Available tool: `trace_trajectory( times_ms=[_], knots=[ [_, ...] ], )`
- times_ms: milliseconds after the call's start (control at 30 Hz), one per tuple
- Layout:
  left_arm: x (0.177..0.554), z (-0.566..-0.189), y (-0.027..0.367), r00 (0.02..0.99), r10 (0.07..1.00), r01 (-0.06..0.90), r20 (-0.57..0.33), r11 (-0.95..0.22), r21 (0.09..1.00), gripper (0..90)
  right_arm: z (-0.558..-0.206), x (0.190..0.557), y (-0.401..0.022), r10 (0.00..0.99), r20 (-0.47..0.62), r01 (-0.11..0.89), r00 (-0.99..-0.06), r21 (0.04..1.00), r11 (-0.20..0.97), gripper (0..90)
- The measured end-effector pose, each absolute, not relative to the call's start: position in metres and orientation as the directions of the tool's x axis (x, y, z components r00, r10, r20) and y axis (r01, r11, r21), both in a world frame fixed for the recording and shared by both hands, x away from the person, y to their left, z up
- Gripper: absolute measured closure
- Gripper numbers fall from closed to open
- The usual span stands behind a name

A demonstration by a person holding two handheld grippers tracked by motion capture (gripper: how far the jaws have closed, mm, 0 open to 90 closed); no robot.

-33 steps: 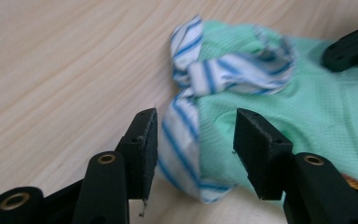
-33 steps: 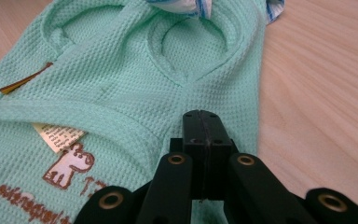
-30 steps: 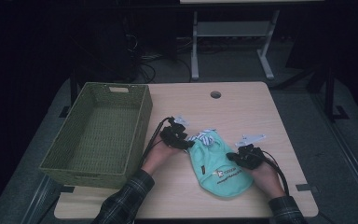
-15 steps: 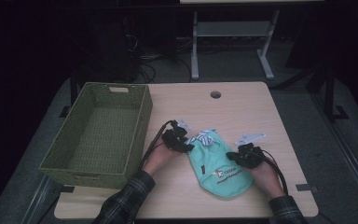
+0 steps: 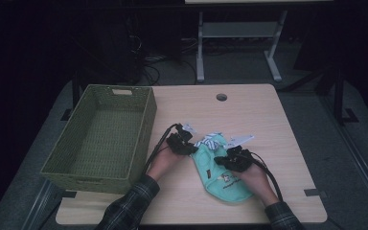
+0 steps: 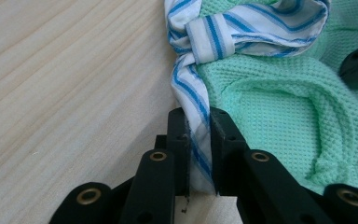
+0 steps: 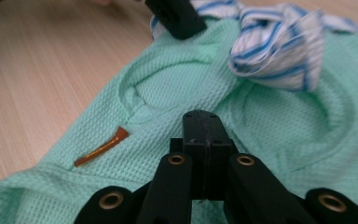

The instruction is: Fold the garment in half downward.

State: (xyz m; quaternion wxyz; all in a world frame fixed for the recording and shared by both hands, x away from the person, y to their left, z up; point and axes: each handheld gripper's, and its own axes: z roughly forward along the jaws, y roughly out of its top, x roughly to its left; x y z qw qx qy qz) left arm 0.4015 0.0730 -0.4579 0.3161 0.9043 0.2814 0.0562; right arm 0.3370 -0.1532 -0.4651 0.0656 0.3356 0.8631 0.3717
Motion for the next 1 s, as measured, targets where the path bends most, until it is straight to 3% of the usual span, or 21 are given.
trace_trajectory(
  times_ms=[500,1000],
  knots=[
    [0.396,-0.436,0.083,0.811,0.566,0.502,-0.15,-0.54,0.676,82.3,-0.468,0.337,-0.151,0.625,0.135,0.534,-0.769,0.674,0.511,90.0],
    [0.378,-0.397,0.076,0.868,0.459,0.426,-0.192,-0.487,0.763,82.9,-0.466,0.343,-0.143,0.623,0.116,0.531,-0.774,0.654,0.538,90.0]
  ],
)
